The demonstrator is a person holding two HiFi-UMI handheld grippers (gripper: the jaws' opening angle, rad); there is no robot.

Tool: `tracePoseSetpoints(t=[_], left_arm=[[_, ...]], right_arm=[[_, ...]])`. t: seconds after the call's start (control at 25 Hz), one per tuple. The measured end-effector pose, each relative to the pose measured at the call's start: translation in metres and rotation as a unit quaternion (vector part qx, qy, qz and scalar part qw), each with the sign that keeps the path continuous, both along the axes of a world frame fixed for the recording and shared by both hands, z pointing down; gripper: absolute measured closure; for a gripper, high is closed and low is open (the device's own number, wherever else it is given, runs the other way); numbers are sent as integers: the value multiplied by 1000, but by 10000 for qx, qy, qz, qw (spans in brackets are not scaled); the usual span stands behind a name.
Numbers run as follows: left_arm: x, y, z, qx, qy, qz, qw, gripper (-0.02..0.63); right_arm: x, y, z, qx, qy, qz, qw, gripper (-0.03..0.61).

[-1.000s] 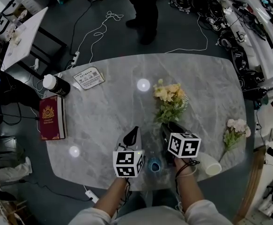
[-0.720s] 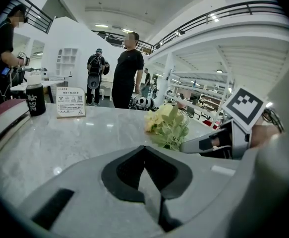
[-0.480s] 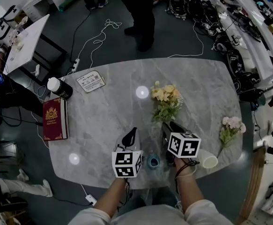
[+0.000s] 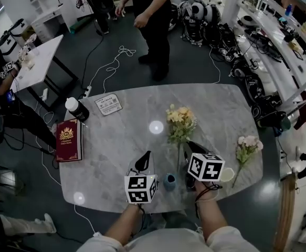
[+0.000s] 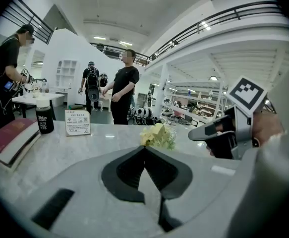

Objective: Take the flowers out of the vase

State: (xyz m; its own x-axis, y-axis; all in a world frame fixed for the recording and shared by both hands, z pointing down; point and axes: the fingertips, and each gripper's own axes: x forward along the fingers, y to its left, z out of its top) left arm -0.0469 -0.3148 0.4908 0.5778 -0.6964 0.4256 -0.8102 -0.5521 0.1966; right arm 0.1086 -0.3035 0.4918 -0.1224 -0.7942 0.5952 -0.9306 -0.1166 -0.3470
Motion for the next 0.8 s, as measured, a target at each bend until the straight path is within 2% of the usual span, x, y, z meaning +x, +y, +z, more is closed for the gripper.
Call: tracePoseSetpoints(t=[0.4,0.8], left_arm=[[-9,43,-38,456,139,302,9984,604],[-25,87,-64,743,219,445,9960,604]], right_arm=[[-31,37,-41,564,124,-31,9983,561],[-44,90,-63,844,229,17,9962,568]])
